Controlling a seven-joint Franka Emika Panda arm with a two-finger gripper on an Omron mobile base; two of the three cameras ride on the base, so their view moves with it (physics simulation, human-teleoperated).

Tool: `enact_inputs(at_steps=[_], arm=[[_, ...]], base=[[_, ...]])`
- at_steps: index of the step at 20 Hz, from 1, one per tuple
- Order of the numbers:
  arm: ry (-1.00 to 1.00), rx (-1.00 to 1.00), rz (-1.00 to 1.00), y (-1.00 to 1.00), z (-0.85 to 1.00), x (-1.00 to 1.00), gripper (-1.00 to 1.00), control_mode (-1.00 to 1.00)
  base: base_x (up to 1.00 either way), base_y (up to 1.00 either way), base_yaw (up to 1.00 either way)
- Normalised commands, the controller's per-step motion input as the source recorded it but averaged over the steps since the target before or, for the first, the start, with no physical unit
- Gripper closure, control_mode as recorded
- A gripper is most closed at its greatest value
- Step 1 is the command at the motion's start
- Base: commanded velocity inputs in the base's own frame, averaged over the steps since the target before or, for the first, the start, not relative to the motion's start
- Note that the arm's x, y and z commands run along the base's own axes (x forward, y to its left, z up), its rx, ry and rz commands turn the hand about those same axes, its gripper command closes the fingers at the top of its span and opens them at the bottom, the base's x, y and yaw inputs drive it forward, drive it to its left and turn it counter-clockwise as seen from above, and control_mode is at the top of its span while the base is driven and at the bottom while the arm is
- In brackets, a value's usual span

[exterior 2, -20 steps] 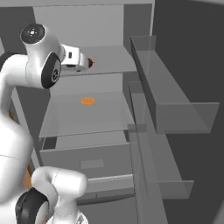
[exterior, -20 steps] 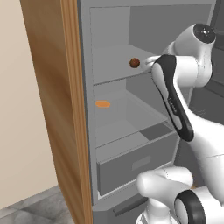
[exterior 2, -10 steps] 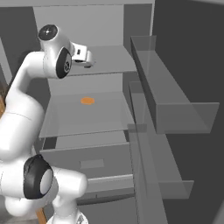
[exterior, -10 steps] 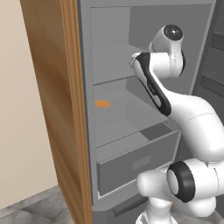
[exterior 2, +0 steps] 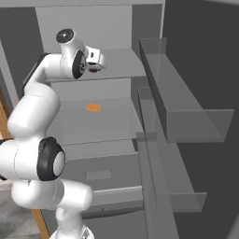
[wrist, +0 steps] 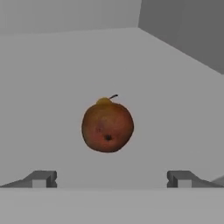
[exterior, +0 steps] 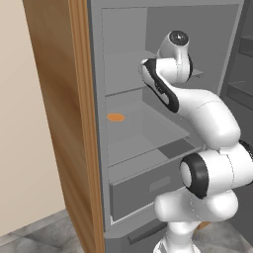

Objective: Pick the pear and kiwi from the fridge and place them on the plate next to the blender to make a fruit smoothie.

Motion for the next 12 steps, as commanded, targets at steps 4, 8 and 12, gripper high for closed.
enact_inputs(at_steps=[4,8,12], arm=[[0.06,0.0,0.0,0.0,-0.08,0.57,-1.0,-1.0],[0.07,0.0,0.0,0.0,-0.17,0.55,-1.0,-1.0],[0.04,0.0,0.0,0.0,-0.24,0.37,1.0,-1.0]], base=[[0.0,0.0,0.0],[0.0,0.0,0.0],[0.0,0.0,0.0]])
